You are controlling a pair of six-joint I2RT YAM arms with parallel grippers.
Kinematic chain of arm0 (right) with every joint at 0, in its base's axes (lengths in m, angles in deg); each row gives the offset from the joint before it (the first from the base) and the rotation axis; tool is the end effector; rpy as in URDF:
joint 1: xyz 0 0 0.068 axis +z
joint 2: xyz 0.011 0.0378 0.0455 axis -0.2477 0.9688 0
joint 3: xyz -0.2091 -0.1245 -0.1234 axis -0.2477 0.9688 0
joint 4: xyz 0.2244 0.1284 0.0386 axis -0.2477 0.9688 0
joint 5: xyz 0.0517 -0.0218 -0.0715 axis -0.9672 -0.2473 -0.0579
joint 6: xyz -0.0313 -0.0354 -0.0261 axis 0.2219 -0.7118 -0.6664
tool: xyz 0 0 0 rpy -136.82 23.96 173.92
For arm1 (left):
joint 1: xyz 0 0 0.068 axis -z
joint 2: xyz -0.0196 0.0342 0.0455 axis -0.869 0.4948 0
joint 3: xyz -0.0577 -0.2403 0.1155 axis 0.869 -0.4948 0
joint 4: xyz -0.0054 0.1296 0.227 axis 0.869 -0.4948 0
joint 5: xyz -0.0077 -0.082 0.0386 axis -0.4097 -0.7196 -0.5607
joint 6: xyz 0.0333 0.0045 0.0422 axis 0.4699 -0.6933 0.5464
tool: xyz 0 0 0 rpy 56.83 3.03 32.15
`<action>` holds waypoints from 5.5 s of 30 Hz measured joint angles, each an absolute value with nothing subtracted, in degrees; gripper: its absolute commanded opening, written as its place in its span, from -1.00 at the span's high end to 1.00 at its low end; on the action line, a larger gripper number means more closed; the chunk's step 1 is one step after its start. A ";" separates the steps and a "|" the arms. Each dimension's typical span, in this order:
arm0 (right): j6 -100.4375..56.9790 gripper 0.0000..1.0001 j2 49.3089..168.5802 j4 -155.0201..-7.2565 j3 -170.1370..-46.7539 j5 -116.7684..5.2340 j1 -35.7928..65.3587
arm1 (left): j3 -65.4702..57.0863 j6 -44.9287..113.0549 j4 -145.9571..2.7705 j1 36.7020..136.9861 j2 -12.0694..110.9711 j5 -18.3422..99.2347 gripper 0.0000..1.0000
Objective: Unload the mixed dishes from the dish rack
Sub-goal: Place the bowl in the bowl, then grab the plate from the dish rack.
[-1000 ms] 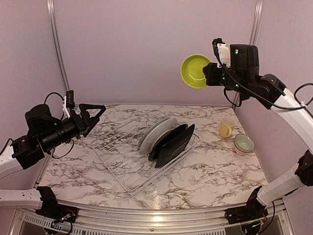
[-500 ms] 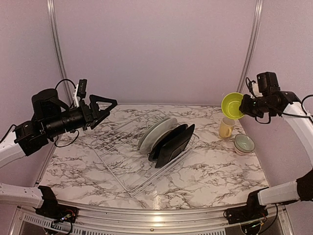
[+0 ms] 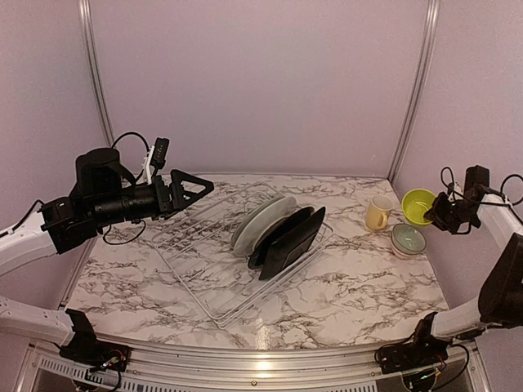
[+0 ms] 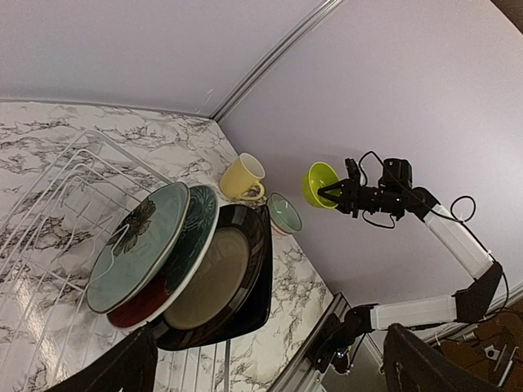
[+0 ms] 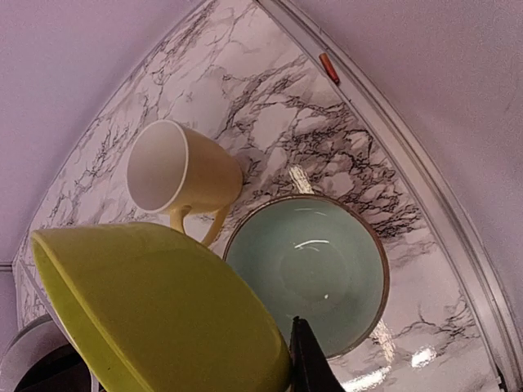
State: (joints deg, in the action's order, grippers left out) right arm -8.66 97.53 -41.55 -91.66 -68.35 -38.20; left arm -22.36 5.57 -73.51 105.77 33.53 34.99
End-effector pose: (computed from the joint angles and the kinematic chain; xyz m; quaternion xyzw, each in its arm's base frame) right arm 0.2315 -0.0889 0.2905 0.2913 0.8830 0.1540 0.3342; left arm 0.1652 -0.1794 0.3671 0.1147 0.7292 -0.5189 0.4312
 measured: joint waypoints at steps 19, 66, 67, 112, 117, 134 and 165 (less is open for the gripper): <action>-11.48 1.00 113.31 -52.02 -86.83 -80.66 -45.13 | -20.83 7.80 -71.54 105.77 37.27 37.81 -0.98; -16.69 -0.15 109.25 -48.06 -86.46 -55.74 -39.03 | -20.24 9.04 -71.35 105.75 39.87 35.60 -0.98; -16.73 -0.02 109.25 -48.02 -86.46 -55.11 -38.94 | -20.24 9.04 -71.35 105.75 40.02 35.58 -0.98; -16.99 0.79 108.07 -47.01 -87.29 -46.00 -35.47 | -20.24 8.54 -70.69 105.71 43.30 32.59 -0.98; -16.56 0.88 109.05 -48.46 -87.29 -49.08 -35.45 | -20.24 8.52 -70.54 105.71 43.39 32.22 -0.98; -16.27 0.47 110.14 -48.63 -87.25 -52.07 -35.47 | -20.24 8.13 -70.52 105.71 43.39 32.17 -0.98; -16.58 -0.97 92.90 -52.22 -100.05 -64.60 -5.79 | -25.34 9.28 -64.51 113.71 46.31 26.77 -0.76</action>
